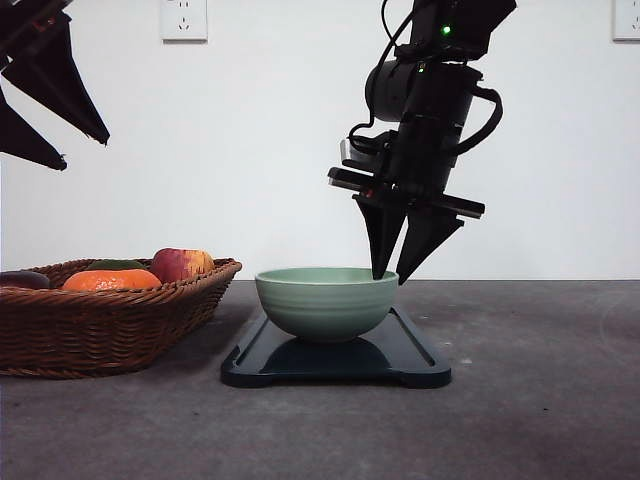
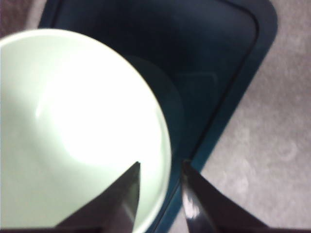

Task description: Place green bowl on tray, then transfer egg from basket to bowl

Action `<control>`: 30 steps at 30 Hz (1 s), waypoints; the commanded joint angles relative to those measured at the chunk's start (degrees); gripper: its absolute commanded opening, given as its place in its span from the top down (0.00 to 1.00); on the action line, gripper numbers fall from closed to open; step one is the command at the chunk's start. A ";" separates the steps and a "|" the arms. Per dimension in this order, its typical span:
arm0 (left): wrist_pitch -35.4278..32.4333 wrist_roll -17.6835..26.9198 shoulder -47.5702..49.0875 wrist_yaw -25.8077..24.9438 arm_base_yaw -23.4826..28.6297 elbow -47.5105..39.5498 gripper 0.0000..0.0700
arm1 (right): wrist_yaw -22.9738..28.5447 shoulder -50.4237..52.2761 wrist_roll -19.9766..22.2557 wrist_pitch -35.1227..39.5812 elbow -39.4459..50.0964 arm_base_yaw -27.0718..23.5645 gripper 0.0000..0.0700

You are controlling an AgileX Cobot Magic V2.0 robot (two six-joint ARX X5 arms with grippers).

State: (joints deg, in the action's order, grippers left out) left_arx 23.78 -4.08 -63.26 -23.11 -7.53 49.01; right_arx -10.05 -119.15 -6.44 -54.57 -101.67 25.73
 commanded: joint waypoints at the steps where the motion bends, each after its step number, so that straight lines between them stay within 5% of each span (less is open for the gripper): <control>1: -0.60 0.11 -0.46 -0.52 -0.11 1.16 0.50 | 0.68 0.36 -0.41 -0.46 -2.40 0.07 0.75; 9: -0.62 0.15 -0.40 -0.52 -0.09 1.16 0.50 | 2.42 10.50 -0.09 2.61 2.17 0.60 0.75; 20: -0.62 -0.04 -0.40 -0.52 -0.11 1.16 0.50 | 2.36 35.03 -0.11 28.61 38.69 1.07 0.75; 30: 1.91 -0.02 -0.42 -0.52 -0.11 1.16 0.50 | 1.09 56.41 -0.13 32.96 59.52 -1.25 0.75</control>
State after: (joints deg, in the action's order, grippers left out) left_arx 25.81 -4.09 -63.26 -23.11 -7.53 49.01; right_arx -8.86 -63.91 -6.39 -22.32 -42.28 24.16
